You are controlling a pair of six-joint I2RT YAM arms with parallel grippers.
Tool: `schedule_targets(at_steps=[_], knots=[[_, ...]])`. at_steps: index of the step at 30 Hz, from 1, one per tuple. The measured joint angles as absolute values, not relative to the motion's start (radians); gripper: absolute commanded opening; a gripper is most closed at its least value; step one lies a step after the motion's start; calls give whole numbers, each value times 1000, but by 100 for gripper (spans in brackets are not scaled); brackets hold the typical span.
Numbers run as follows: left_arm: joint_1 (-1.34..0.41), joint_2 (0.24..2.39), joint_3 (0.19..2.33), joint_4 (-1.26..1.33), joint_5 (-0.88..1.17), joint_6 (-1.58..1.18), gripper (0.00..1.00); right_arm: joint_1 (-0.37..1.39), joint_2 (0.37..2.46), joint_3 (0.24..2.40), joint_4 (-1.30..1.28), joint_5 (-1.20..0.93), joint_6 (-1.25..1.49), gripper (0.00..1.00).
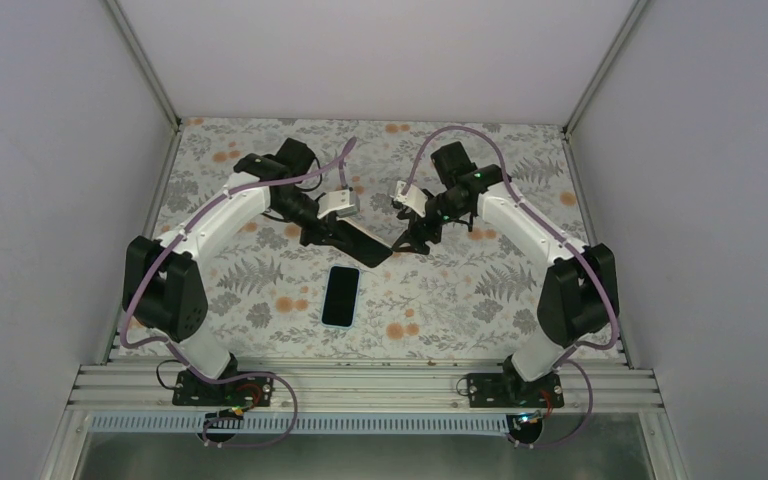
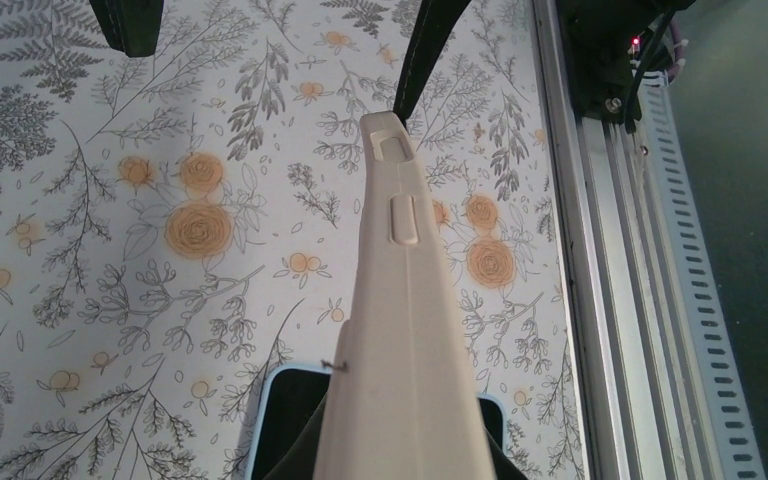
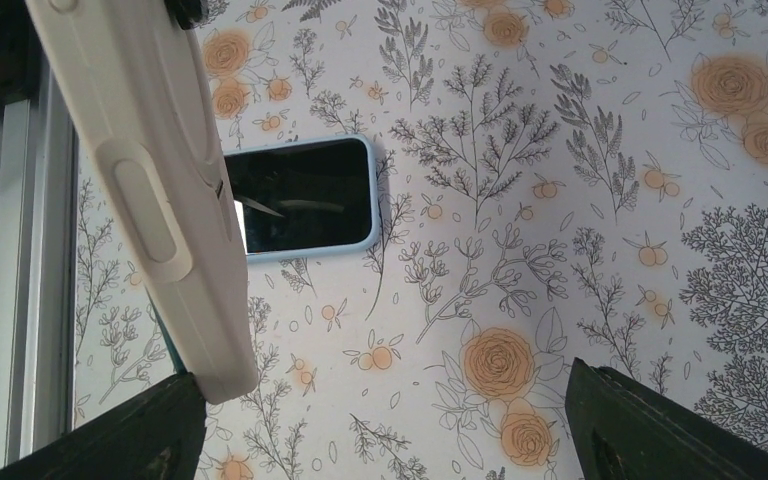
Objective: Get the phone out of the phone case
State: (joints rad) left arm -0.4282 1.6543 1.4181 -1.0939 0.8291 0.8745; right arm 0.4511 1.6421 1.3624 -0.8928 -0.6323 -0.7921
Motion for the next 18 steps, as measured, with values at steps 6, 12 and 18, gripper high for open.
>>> schedule_targets(at_steps=[6, 12, 18], knots=[[-428, 1654, 1418, -1093, 822, 874, 2, 451, 1648, 1362, -889, -632, -788, 91], [-428, 1654, 1419, -1094, 822, 874, 2, 451, 1648, 1362, -885, -631, -780, 88], [-418, 1679, 1444, -1131, 832, 896, 2, 465, 1651, 1364, -861, -598, -742, 87]])
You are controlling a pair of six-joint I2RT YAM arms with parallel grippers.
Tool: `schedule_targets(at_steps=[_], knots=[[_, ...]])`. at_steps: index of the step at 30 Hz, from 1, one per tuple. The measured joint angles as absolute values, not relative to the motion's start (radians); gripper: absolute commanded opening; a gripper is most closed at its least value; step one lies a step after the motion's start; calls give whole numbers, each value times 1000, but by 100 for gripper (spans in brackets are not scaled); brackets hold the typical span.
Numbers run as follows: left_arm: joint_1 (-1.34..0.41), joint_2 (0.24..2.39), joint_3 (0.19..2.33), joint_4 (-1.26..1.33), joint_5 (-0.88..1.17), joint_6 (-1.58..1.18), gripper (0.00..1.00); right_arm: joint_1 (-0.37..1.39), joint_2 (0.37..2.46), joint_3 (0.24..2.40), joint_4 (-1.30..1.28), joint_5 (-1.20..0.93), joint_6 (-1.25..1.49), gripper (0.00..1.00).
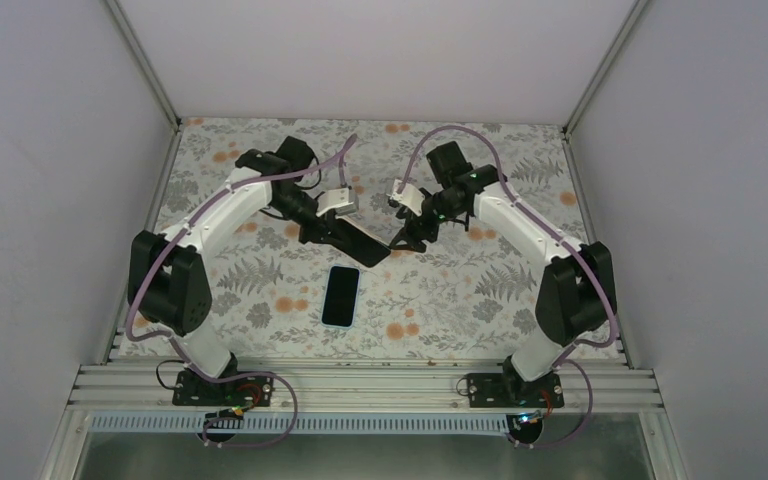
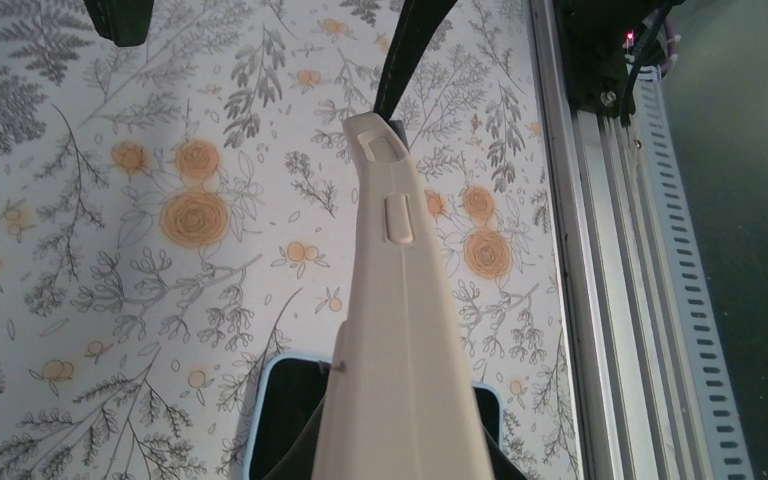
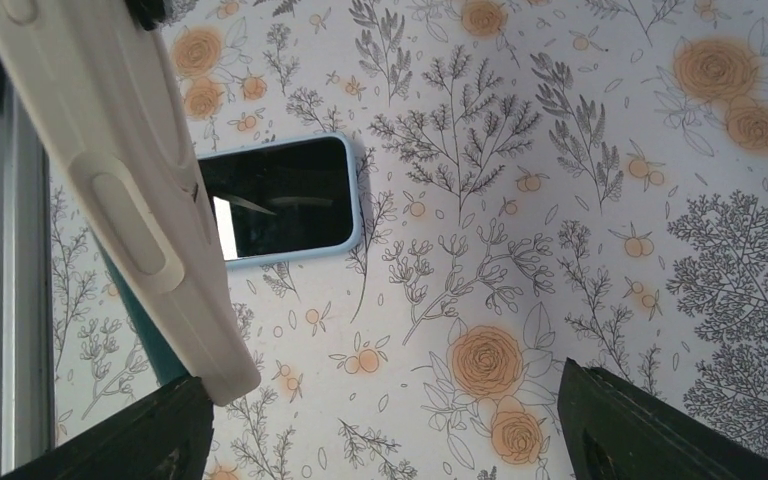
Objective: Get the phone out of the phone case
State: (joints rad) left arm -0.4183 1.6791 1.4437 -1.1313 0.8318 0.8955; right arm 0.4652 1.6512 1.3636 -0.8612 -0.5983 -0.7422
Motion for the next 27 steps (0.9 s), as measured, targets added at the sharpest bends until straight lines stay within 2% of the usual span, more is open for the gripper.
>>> schedule_targets(at_steps=[19, 27], knots=[[-398, 1743, 1504, -1261, 816, 965, 2, 546, 1698, 1395, -859, -510, -675, 87], [-403, 1744, 1509, -1277, 884, 959, 2, 611, 1753, 1586, -923, -635, -645, 85]])
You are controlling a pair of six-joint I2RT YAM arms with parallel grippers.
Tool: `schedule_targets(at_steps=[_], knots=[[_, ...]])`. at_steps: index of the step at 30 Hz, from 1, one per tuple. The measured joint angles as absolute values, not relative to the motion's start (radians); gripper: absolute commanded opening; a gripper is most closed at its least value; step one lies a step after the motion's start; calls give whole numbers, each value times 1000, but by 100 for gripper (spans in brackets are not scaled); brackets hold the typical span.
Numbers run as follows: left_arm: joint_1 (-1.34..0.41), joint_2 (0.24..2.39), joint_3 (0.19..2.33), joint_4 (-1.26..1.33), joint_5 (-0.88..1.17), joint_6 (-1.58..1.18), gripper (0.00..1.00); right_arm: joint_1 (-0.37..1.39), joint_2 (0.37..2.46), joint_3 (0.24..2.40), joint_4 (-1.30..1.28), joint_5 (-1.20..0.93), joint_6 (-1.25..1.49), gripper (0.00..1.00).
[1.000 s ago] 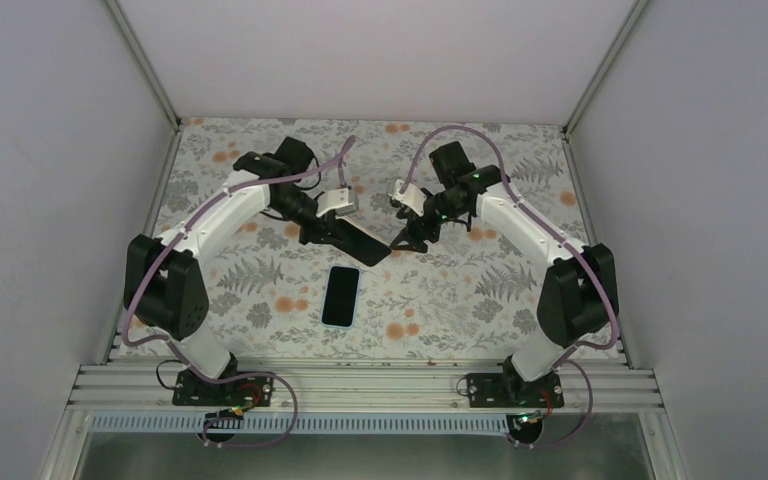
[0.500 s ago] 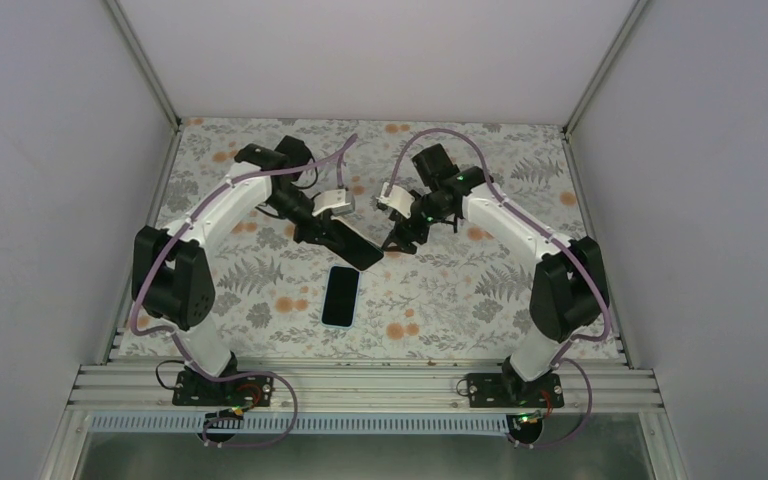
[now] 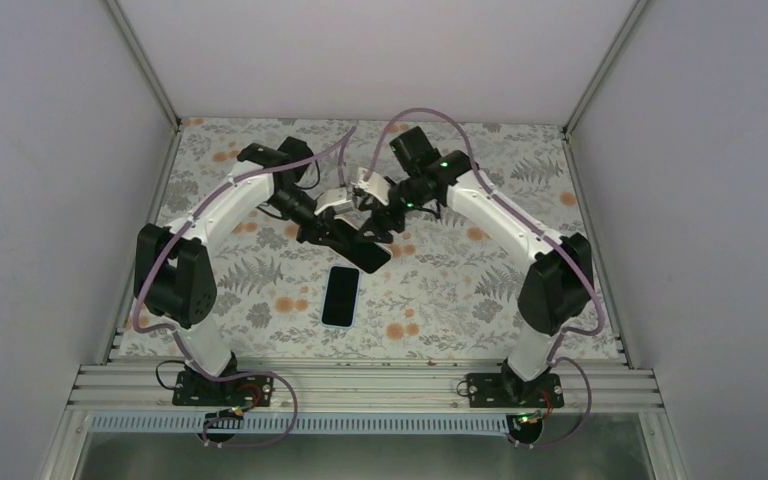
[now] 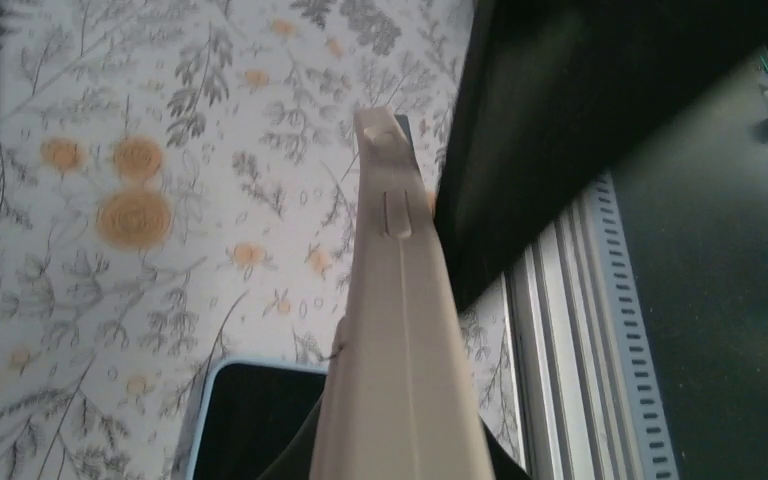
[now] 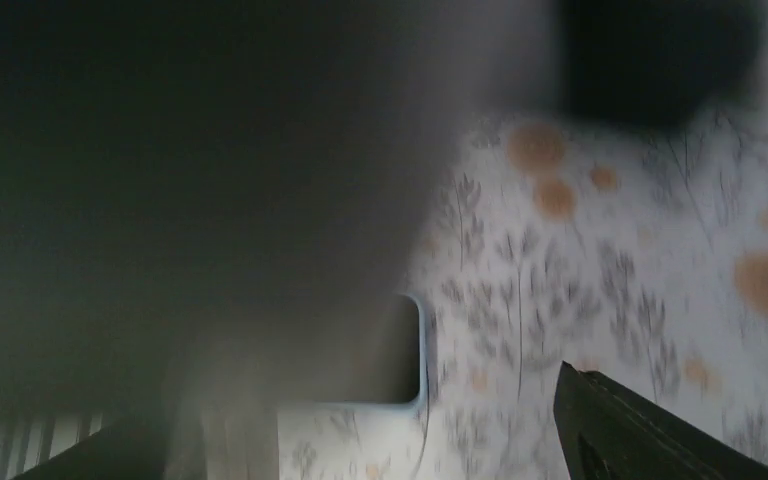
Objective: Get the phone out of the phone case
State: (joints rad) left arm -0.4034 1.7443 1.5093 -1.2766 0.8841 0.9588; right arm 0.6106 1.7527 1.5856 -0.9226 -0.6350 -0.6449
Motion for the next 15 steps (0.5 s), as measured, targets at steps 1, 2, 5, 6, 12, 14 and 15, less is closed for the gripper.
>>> schedule_targets(at_steps=[1, 2, 5, 6, 12, 14, 15], knots=[[-402, 1743, 1513, -1278, 903, 961, 2, 625, 1768, 1613, -910, -652, -639, 85], [-406, 1743, 1515, -1278, 910, 960, 2, 644, 1791, 1647, -890, -673, -630, 85], [-388, 1742, 1515, -1297, 926, 953, 2, 654, 1839, 1707, -900, -701, -616, 85], [-382, 1742, 1515, -1299, 925, 951, 2, 655, 1854, 1721, -906, -707, -618, 85], [-360, 1742, 1515, -1317, 904, 953, 2, 654, 1872, 1714, -869, -738, -619, 88], [-366, 1742, 1515, -1317, 907, 958, 2, 646, 1848, 1676, -845, -752, -621, 90], [-372, 1742, 1515, -1312, 912, 962, 2, 640, 1835, 1658, -842, -759, -628, 90]])
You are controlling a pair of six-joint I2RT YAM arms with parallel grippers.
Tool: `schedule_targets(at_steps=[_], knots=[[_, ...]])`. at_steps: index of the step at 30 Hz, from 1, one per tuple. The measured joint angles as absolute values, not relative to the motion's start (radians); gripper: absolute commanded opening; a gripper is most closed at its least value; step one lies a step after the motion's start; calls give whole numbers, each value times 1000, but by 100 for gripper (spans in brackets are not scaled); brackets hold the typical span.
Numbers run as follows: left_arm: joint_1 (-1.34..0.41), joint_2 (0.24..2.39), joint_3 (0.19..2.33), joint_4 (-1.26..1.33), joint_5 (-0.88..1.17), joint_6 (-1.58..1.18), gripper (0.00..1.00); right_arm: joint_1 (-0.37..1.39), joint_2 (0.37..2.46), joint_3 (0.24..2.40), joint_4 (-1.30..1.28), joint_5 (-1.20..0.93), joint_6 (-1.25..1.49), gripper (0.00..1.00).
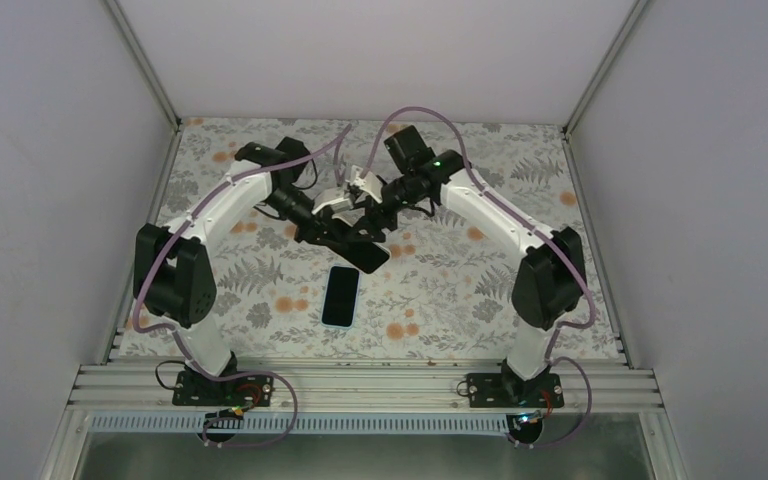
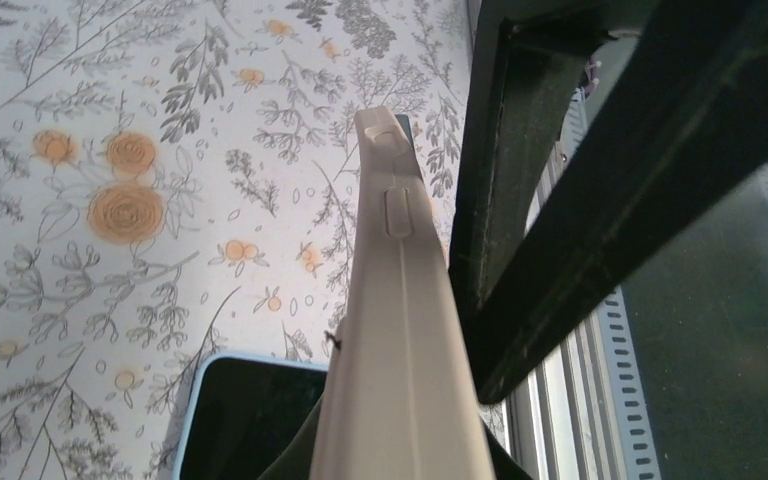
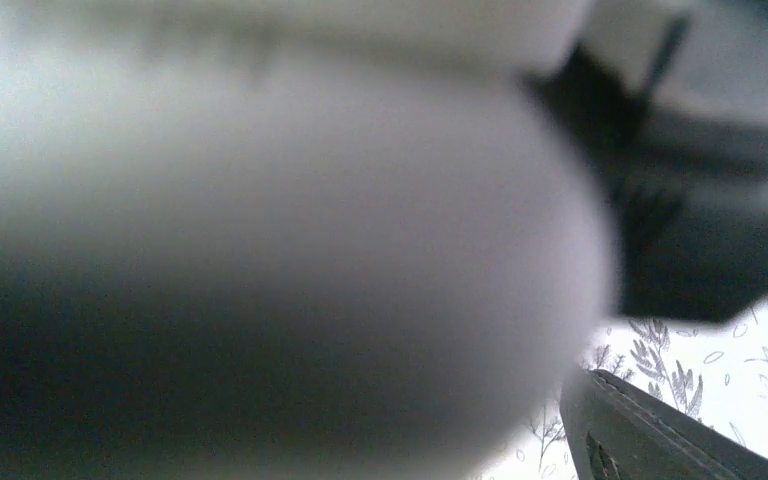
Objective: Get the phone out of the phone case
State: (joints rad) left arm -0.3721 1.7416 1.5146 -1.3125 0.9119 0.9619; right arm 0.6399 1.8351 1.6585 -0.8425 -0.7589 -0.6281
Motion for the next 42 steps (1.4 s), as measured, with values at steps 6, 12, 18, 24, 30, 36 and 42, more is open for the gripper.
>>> schedule_targets(at_steps=[6, 12, 18, 24, 30, 36, 42], knots=[[-388, 1728, 1515, -1258, 933, 963, 2, 593, 1722, 1537, -885, -772, -689, 90], [-381, 1668, 1514, -1196, 941, 953, 2, 517, 1604, 1427, -954, -774, -729, 90], [-382, 1647, 1514, -1194, 950, 955, 2, 463, 1553, 1392, -950, -772, -733, 89], [-382, 1642, 1509, -1194, 951, 955, 2, 431, 1555, 1392, -934, -772, -733, 89], [-382, 1631, 1501, -1194, 951, 957, 2, 390, 1570, 1393, -932, -773, -736, 88], [-381, 1631, 1500, -1195, 947, 957, 2, 390, 1581, 1394, -932, -775, -742, 87], [-381, 1631, 1499, -1195, 944, 957, 2, 390, 1585, 1395, -936, -780, -759, 87]])
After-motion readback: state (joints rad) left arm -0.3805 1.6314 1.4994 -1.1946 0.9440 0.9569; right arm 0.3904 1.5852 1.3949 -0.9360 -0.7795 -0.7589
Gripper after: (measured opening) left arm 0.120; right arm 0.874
